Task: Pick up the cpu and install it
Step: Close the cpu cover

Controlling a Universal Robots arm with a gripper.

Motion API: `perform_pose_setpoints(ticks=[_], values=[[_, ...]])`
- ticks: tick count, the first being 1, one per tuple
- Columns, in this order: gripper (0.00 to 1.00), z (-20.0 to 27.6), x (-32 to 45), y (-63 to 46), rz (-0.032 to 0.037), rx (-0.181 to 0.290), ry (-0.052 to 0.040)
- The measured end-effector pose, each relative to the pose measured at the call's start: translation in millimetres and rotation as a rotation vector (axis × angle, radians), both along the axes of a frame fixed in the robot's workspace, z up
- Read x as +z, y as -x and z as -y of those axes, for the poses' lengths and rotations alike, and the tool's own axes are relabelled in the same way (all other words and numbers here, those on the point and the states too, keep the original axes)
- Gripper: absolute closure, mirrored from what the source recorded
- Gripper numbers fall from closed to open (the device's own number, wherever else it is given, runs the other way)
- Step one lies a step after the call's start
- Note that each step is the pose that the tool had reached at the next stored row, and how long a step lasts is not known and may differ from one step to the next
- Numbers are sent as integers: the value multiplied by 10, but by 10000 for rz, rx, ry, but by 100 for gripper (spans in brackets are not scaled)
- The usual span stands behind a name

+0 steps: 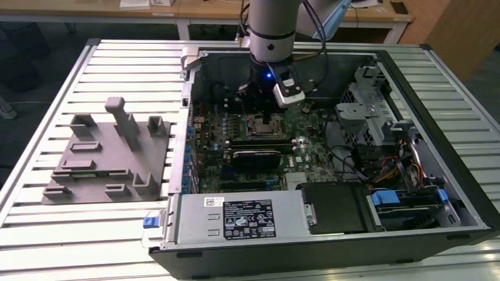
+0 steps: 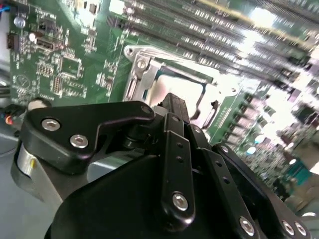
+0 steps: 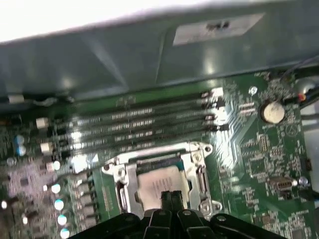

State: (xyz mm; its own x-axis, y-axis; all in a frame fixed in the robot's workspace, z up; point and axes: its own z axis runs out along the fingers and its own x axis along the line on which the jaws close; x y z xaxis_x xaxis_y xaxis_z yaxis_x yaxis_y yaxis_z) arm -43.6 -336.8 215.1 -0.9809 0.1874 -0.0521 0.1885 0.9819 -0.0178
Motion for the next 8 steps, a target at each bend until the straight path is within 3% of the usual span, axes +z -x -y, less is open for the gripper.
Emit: perform_pose_setpoints(ticks=[2,8], values=[[89,0,-10,0,-21,165,44],[89,0,-32,25,-31,752,47]])
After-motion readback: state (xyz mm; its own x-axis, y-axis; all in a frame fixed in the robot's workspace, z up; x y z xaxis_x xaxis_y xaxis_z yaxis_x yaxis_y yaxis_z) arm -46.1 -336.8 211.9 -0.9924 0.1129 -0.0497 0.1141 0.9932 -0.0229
